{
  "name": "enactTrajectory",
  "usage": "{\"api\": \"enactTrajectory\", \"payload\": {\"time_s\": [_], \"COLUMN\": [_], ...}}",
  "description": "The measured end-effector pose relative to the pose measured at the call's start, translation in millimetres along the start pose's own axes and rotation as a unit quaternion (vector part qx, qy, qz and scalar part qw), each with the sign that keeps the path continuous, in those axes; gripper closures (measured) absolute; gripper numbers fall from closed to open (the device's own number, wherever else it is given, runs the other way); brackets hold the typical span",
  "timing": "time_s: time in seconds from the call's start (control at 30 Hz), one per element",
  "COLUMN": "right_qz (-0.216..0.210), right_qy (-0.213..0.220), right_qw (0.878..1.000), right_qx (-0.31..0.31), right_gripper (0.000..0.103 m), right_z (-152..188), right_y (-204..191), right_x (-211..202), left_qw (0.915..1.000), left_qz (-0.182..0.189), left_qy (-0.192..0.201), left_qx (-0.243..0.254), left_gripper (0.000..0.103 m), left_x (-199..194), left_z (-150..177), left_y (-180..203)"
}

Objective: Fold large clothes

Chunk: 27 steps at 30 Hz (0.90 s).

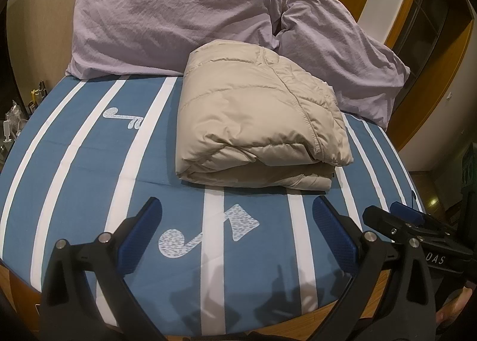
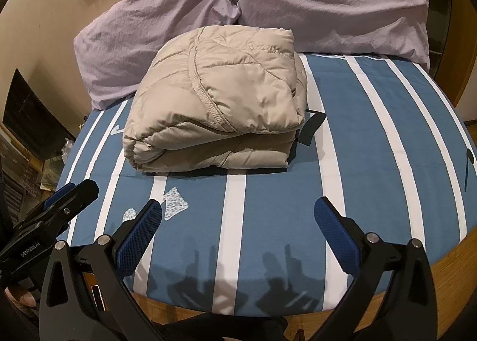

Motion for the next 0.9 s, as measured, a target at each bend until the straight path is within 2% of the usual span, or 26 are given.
{"api": "enactTrajectory", "payload": {"time_s": [0.9], "right_qz": [-0.001], "right_qy": [-0.001], "right_qw": [1.000], "right_qx": [-0.001], "right_gripper": [0.001], "right_z": [0.4], "right_y": [0.7], "right_x": [0.5], "left_qw": [0.9999], "left_qz": [-0.007], "left_qy": [-0.007], "left_qx": [0.001], "left_gripper": [0.002], "left_x": [2.9], "left_z": [2.7], "left_y": [-6.3]}}
Point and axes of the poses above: each gripper's, at about its wrist camera, not at the fingertips, and x roughly the way its jaws point, y to its right, z to its underside, the point moved 8 cm from there along x, roughly the way its jaws point, and after that the axes turned 12 degrees about y, right-handed, at the moved point
